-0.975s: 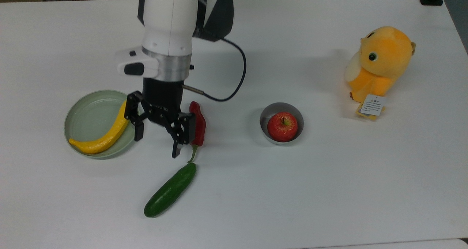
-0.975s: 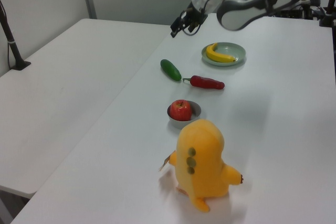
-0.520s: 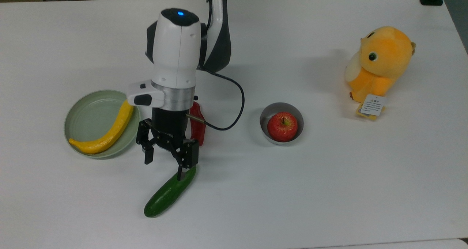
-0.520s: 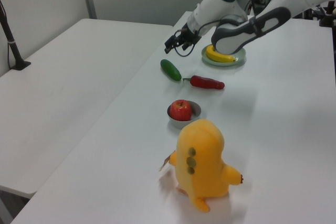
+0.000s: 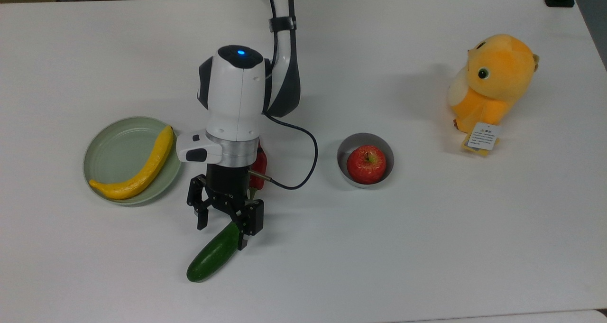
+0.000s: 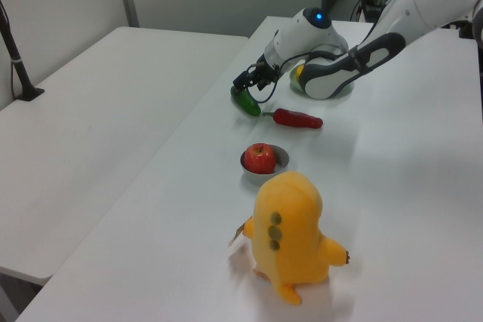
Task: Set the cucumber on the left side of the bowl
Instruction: 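Move the open gripper down over the green cucumber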
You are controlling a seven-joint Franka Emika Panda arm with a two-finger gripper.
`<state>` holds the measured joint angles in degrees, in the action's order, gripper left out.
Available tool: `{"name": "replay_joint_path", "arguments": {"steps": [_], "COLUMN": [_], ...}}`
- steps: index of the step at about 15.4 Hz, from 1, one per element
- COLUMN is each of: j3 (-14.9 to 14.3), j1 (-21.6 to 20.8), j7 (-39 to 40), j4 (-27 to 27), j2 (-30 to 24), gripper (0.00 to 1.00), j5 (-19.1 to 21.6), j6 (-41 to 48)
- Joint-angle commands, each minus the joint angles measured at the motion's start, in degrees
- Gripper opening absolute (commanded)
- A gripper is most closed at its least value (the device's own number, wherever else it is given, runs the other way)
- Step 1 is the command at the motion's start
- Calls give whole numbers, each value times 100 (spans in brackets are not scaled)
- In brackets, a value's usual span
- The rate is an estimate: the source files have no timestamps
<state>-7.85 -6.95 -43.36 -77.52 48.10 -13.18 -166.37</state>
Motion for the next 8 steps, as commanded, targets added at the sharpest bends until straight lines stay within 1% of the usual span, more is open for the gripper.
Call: {"name": "replay_joint_path", "arguments": {"steps": [1,8], "j3": [-102,-120], "j1": [-43,-70], "j7": [-199,-199], "j4": [317,326], "j2": [270,384], "gripper": [100,99], "j5": [-203,-220], "j6": [-98,-150]}}
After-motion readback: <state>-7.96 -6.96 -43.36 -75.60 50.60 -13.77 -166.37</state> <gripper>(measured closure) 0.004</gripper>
